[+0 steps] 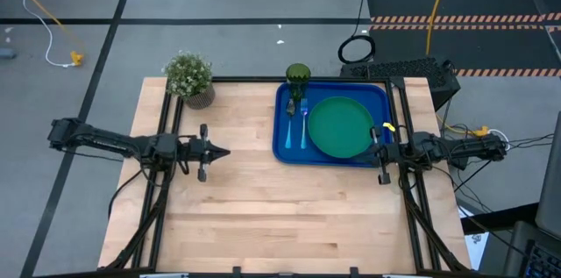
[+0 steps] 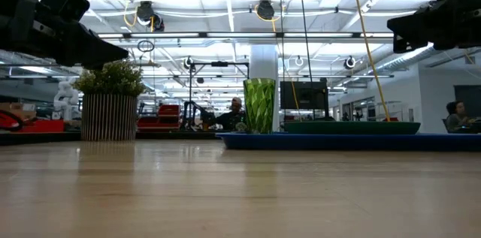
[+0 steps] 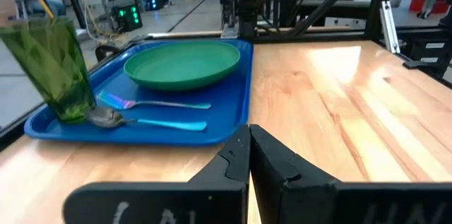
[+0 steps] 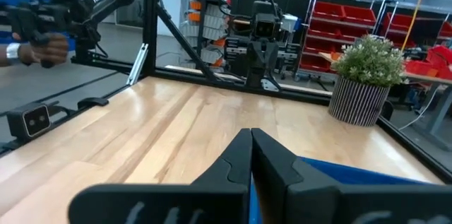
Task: Pick and place plate/cup/fork/spoon on tray
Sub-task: Return to Home Position
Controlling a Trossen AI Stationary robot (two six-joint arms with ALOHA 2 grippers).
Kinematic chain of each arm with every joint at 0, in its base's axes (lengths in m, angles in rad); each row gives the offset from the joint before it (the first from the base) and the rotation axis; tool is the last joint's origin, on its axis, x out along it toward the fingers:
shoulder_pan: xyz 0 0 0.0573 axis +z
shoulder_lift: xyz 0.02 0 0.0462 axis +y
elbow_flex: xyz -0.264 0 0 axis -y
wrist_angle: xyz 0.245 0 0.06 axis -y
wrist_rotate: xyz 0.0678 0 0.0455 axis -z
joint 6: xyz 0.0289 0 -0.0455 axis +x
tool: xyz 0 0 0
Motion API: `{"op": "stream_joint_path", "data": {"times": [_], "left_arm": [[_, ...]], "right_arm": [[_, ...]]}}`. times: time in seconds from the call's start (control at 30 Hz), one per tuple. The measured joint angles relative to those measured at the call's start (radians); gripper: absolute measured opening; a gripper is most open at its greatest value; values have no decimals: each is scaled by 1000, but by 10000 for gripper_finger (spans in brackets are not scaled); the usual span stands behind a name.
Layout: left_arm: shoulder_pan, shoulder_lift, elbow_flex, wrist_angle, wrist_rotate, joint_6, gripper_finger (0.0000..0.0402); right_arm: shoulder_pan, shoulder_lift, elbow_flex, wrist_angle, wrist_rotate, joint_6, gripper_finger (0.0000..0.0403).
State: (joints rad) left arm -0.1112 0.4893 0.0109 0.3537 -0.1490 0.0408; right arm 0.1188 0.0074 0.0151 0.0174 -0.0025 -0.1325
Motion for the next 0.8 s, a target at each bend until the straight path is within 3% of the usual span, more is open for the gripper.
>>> {"op": "stream_joint_path", "data": {"times": [0.47, 0.8], "left_arm": [[6, -251, 0, -285, -1, -15, 3], [6, -315, 1, -317, -1, 19, 3]], "right_arm": [[0, 0, 0, 16, 1, 42, 0], [0, 0, 0, 19, 1, 42, 0]]}}
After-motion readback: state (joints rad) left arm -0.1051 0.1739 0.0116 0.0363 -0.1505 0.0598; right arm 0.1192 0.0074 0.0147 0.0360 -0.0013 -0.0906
